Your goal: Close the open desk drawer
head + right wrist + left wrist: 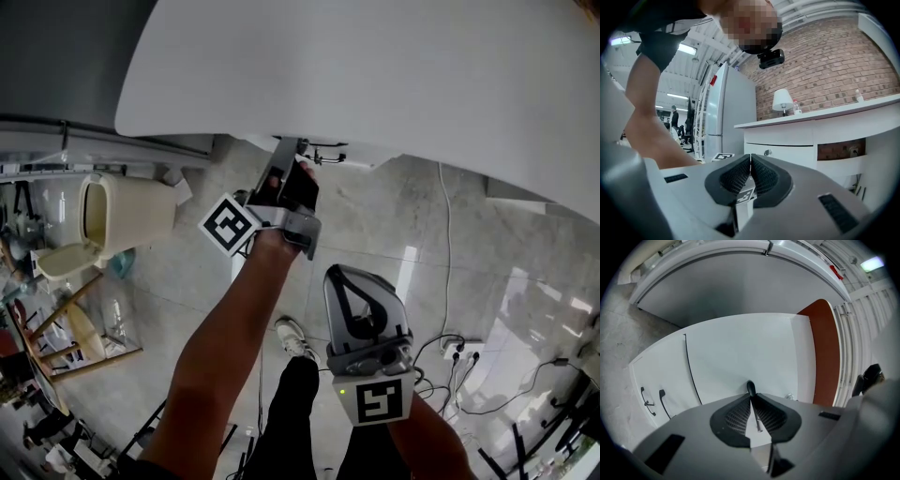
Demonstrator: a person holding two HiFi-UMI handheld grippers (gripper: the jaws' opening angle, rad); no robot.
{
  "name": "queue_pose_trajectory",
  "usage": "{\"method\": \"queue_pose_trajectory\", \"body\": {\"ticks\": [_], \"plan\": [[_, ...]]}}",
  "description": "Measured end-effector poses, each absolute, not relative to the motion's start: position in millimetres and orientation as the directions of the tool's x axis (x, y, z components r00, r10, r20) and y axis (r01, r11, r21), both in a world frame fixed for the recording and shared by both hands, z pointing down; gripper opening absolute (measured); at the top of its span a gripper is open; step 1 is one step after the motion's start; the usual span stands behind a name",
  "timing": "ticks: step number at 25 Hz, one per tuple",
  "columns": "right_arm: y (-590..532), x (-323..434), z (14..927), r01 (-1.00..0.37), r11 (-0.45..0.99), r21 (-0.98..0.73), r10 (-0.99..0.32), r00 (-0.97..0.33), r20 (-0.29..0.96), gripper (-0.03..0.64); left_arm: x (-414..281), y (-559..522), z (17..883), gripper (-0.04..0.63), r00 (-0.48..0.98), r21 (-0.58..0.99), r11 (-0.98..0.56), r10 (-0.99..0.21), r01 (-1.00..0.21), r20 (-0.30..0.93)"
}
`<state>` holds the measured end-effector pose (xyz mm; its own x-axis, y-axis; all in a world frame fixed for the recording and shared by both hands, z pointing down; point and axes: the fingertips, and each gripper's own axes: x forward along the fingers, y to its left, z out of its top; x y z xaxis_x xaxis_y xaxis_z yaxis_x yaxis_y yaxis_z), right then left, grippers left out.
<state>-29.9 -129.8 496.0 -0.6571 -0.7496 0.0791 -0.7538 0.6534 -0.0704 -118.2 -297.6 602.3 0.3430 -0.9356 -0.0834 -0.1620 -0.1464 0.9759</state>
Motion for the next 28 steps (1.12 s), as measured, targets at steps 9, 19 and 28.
{"method": "queue_pose_trajectory", "body": {"ticks": [9,19,28], "plan": [[-123,-31,495,-0.738,0.670,-0.085,-0.735,-0.675,0.069,0.028,-115,-308,596,0.046,0.347,0.969,-0.181,-0.931,-0.170,-0.113],[-148,5,503,-0.804,0.592,-0.066,-0.798,-0.595,0.095,0.028,-118,-304,596,0.074,0.310,0.964,-0.187,-0.943,-0.187,-0.123],[-147,30,506,-0.822,0.570,-0.014,-0.815,-0.568,0.114,0.028,-128,-234,590,0.078,0.330,0.929,-0.158,-0.943,-0.335,-0.041]]}}
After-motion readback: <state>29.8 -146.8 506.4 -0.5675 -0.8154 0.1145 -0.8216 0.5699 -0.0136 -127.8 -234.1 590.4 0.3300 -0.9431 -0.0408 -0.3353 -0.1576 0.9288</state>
